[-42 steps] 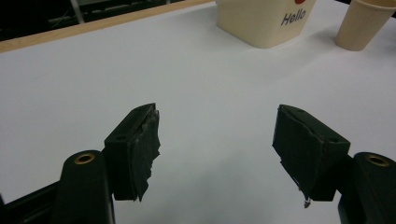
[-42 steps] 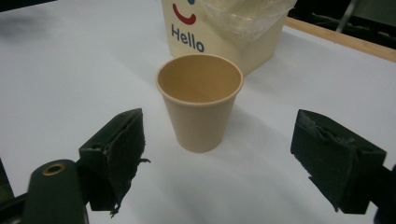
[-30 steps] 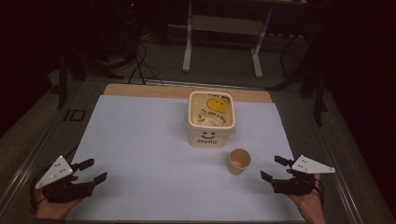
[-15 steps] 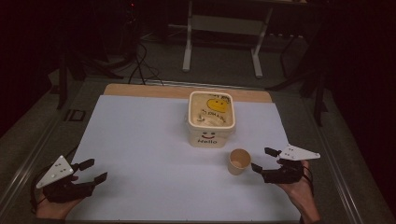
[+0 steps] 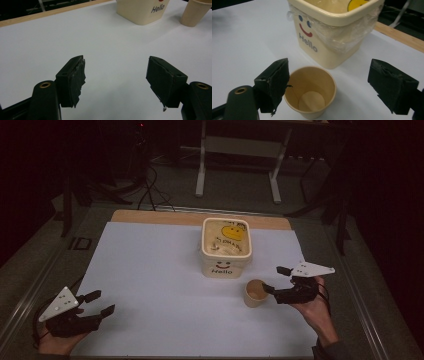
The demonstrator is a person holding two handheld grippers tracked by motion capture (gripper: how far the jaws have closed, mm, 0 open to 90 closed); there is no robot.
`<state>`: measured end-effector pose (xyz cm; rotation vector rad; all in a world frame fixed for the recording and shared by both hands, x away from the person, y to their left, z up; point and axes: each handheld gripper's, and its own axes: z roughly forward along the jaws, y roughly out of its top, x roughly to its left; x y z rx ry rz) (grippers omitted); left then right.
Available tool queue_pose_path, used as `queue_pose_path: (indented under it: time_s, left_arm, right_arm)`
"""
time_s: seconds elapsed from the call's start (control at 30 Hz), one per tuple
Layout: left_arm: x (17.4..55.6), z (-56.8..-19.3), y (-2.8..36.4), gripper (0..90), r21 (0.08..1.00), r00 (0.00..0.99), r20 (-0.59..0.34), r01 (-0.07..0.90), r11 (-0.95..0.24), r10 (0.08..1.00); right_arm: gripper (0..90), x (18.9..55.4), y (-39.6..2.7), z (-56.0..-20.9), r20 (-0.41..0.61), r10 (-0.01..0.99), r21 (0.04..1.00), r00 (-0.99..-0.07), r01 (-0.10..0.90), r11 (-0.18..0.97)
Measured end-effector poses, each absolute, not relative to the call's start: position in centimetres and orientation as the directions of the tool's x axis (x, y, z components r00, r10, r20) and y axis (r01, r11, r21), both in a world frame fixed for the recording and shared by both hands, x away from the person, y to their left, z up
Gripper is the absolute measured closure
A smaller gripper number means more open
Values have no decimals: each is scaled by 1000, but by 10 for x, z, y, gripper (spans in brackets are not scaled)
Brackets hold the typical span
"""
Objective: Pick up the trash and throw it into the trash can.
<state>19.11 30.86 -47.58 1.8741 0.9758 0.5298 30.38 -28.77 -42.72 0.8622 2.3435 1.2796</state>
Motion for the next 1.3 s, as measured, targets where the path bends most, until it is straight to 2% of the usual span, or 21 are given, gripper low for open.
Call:
queue_pose_path:
  time_s: [0.2,0.57,0.6,0.87,1.3]
  left_arm:
    - [191,-476,308,310,876,592,-41,408,-256,805]
    - [191,-476,309,310,875,592,-44,411,-254,805]
    - [191,-476,309,310,875,592,-46,412,-253,805]
    - [191,-476,309,309,875,592,-48,413,-252,804]
    - [191,-476,309,308,873,592,-50,416,-252,804]
  right_arm:
    - [168,311,-280,-421,-10,633,810,-774,365,458]
    - [163,324,-265,-410,-31,614,688,-789,428,586]
    - [153,327,-260,-409,-28,608,639,-793,454,621]
    - [132,335,-244,-406,-22,579,513,-815,487,706]
    - [101,342,-228,-407,32,571,347,-820,545,763]
